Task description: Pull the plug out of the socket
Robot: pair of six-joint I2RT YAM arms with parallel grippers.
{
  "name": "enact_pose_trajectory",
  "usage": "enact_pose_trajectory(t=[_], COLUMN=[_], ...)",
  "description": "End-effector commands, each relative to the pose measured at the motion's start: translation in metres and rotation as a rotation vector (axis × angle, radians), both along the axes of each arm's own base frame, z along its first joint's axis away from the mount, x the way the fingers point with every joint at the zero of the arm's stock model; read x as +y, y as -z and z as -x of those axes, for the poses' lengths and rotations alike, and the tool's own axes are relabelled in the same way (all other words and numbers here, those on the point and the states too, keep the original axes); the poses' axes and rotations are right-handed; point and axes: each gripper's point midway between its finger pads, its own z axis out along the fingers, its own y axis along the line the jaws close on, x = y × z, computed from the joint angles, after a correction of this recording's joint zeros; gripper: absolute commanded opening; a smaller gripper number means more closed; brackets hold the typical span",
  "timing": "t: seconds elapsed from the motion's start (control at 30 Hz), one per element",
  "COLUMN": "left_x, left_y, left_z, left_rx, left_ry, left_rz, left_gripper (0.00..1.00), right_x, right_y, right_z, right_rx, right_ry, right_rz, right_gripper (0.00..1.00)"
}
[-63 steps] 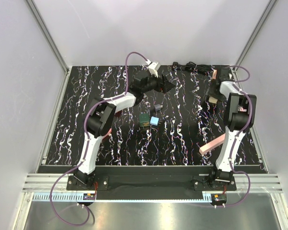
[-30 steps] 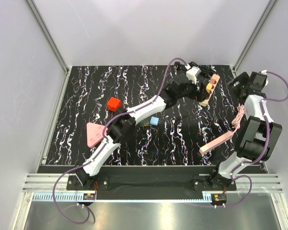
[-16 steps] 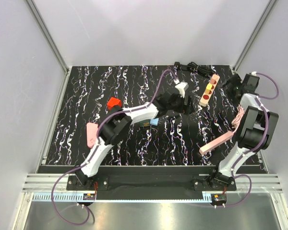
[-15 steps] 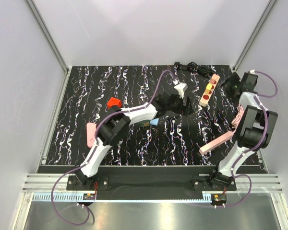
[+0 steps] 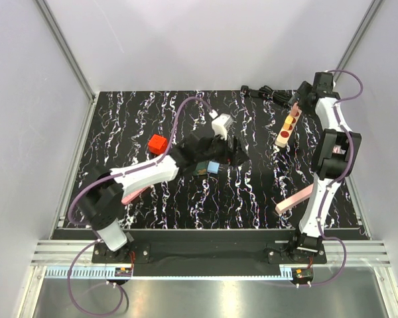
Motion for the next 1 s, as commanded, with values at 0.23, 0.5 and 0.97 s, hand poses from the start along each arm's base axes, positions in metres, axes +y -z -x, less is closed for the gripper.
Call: enact_pose_trajectory(t=[0.23, 0.5, 0.97], left_x=[0.022, 0.021, 0.014], left_y=[-0.016, -0.014, 0.002], left_z=[0.028, 0.033, 0.037], left_rx=[-0.008, -0.005, 0.02], left_ry=[0.023, 0.05, 0.07], left_rz=[0.043, 0.033, 0.0], left_gripper=[0.88, 0.86, 0.78], right_x=[0.008, -0.005, 0.009], right_y=[0.026, 0.045, 0.078], right_z=[-0.018, -0.02, -0.015], right_rx=[0.132, 0.225, 0.272], right_ry=[-0.06, 0.011, -0.029], right_rz=[0.14, 0.238, 0.167], right_gripper=[0.94, 0.91, 0.59])
